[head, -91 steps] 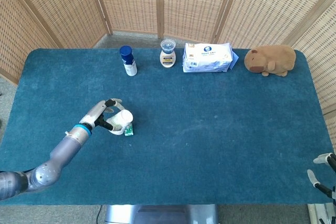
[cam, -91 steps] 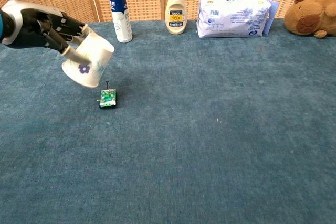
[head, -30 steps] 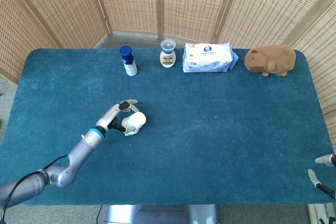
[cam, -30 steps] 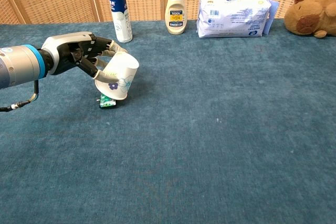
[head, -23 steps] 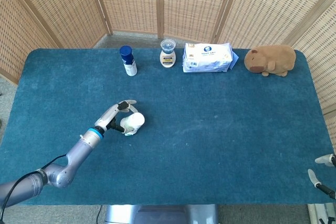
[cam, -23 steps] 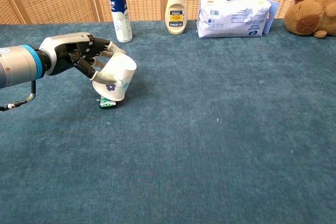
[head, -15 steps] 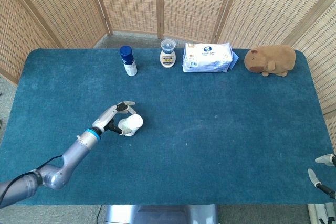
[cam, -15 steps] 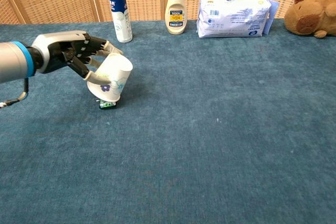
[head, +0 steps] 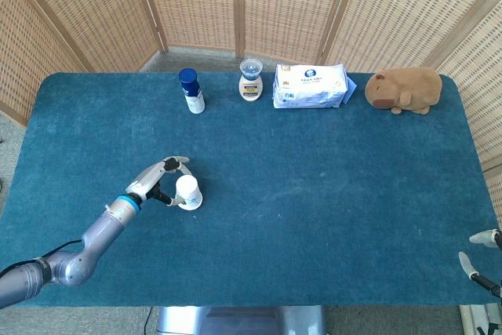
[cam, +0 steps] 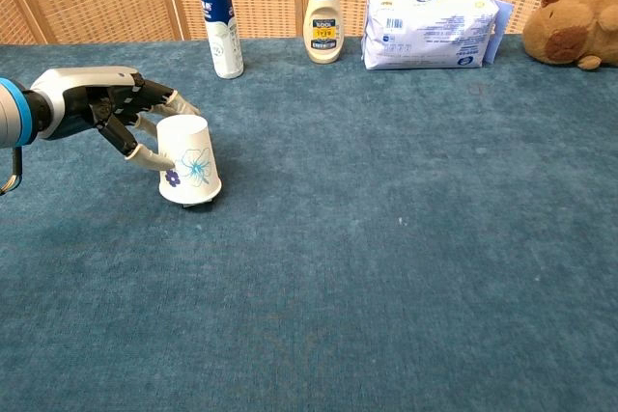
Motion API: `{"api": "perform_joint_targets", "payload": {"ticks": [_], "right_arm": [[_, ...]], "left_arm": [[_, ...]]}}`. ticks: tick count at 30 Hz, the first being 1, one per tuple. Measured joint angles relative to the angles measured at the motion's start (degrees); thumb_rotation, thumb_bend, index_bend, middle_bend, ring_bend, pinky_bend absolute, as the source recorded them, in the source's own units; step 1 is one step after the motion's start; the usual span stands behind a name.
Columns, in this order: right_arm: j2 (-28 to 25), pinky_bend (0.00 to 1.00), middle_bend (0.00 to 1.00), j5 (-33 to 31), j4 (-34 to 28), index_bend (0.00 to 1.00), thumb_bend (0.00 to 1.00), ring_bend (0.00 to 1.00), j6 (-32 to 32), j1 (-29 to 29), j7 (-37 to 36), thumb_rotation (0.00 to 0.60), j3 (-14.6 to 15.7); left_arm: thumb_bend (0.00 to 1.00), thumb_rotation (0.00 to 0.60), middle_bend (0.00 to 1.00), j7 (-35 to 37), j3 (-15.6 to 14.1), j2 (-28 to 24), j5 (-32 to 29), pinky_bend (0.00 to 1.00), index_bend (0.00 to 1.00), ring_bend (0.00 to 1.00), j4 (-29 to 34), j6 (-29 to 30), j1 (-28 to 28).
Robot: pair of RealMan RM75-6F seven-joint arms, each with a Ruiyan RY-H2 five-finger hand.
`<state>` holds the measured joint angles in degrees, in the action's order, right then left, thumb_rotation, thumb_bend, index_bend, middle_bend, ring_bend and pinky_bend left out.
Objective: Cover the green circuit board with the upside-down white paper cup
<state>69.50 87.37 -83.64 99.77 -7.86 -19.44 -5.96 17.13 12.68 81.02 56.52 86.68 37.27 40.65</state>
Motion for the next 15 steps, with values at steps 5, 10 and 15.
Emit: {"api": "perform_joint_targets", "payload": {"ticks": [5, 10, 15], "right_arm": [[-0.1, 0.38, 0.47, 0.1, -0.2, 0.48, 0.31, 0.49, 0.1, 0.0, -0.1, 0.600, -0.1], [0.0, 0.39, 0.47, 0.2, -0.2, 0.48, 0.31, 0.49, 0.1, 0.1, -0.4, 0.600, -0.1], [0.0, 0.39, 0.47, 0.2, -0.2, 0.48, 0.31, 0.49, 0.1, 0.2, -0.7, 0.600, -0.1]], "left_arm": [[0.23, 0.464, 0.15, -2.2, -0.8, -1.8, -0.7, 0.14, 0.33, 0.00, 1.9, 0.2, 0.2], [0.22, 0.413, 0.14, -5.2, -1.9, -4.2, -1.5, 0.13, 0.29, 0.00, 4.2, 0.5, 0.4], [0.22, 0.404, 0.13, -7.8, -3.0, -5.3, -2.3, 0.13, 0.27, 0.00, 5.7, 1.2, 0.6]]}}
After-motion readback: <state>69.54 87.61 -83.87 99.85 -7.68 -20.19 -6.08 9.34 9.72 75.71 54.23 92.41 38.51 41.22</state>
